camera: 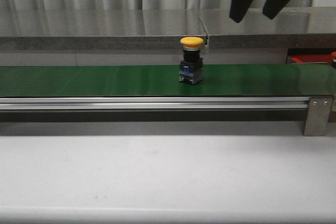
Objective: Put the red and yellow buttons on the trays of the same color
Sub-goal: 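Lower the right gripper onto the yellow button on the belt and grasp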
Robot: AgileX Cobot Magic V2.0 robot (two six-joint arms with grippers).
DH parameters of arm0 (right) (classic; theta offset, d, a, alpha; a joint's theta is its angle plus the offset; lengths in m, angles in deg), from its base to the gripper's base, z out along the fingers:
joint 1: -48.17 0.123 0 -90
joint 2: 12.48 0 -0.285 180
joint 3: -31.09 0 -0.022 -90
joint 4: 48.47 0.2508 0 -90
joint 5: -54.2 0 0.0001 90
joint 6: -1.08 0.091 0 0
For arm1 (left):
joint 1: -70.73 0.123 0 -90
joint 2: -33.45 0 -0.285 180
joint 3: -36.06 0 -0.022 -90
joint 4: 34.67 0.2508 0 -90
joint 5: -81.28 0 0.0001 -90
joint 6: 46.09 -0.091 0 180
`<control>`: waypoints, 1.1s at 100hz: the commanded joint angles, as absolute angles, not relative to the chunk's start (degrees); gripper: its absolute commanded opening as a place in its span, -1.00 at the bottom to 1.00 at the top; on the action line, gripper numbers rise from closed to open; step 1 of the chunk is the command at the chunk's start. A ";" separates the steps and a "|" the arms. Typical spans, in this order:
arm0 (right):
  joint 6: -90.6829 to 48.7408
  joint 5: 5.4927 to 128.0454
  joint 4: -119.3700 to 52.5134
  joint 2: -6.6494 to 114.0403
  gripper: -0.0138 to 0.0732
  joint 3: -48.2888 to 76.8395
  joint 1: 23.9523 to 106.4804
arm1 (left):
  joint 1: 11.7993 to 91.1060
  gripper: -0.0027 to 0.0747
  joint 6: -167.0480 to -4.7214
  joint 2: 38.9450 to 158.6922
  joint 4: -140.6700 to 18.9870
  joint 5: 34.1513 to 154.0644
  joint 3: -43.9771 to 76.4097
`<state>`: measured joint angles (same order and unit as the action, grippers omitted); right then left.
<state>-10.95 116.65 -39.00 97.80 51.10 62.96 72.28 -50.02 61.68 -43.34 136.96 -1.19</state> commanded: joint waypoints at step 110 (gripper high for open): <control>-12.80 103.57 -37.77 103.29 -0.19 52.54 67.39 | 71.92 -0.98 -49.86 62.27 -43.92 133.05 0.27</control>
<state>-13.63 105.79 -37.65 107.73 51.10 67.36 72.28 -50.02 61.68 -43.34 136.96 -1.19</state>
